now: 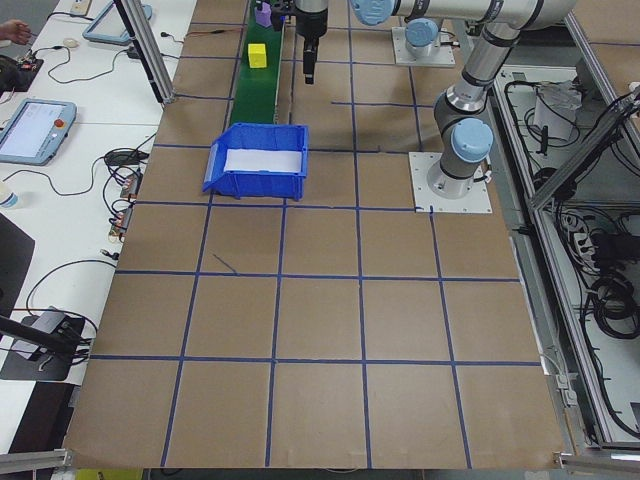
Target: Move block left to right into plate
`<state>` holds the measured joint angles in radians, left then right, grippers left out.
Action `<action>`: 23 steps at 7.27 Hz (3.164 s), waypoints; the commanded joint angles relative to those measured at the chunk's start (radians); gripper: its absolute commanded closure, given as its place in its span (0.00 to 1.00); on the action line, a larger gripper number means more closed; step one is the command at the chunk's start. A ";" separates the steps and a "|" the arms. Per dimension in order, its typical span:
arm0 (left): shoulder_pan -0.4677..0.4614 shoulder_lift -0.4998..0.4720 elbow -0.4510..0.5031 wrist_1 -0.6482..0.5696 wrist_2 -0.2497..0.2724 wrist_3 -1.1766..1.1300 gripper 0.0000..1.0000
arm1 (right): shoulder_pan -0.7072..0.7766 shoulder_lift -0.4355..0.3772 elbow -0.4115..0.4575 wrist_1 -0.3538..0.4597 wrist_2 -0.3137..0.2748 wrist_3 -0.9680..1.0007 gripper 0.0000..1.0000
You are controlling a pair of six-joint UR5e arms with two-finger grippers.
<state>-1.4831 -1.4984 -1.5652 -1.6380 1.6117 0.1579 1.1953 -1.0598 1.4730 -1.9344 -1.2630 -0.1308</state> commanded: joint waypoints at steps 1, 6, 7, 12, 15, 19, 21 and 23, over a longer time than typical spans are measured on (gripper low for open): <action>0.001 -0.014 -0.004 0.024 0.000 -0.005 0.00 | 0.000 0.017 -0.011 0.000 0.001 -0.003 0.00; 0.000 -0.025 -0.076 0.029 0.004 0.002 0.00 | 0.000 0.023 0.013 0.005 -0.050 -0.044 0.44; 0.001 -0.022 -0.064 0.030 0.005 0.012 0.00 | 0.000 0.020 0.012 0.011 -0.090 -0.053 0.68; -0.016 -0.048 -0.062 0.199 -0.007 0.014 0.00 | -0.200 -0.078 -0.028 0.072 -0.272 -0.385 0.68; -0.016 -0.101 -0.139 0.199 0.002 0.003 0.00 | -0.449 -0.071 0.027 0.063 -0.371 -0.755 0.68; -0.034 -0.096 -0.127 0.363 -0.007 0.014 0.00 | -0.599 0.056 0.009 -0.048 -0.358 -0.949 0.59; -0.036 -0.065 -0.115 0.363 -0.007 0.014 0.00 | -0.600 0.057 0.018 -0.048 -0.355 -0.923 0.05; -0.039 -0.036 -0.113 0.348 -0.019 0.014 0.00 | -0.600 0.041 0.010 -0.043 -0.358 -0.897 0.00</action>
<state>-1.5193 -1.5513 -1.6771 -1.2838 1.6013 0.1718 0.5957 -1.0089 1.4873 -1.9806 -1.6194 -1.0427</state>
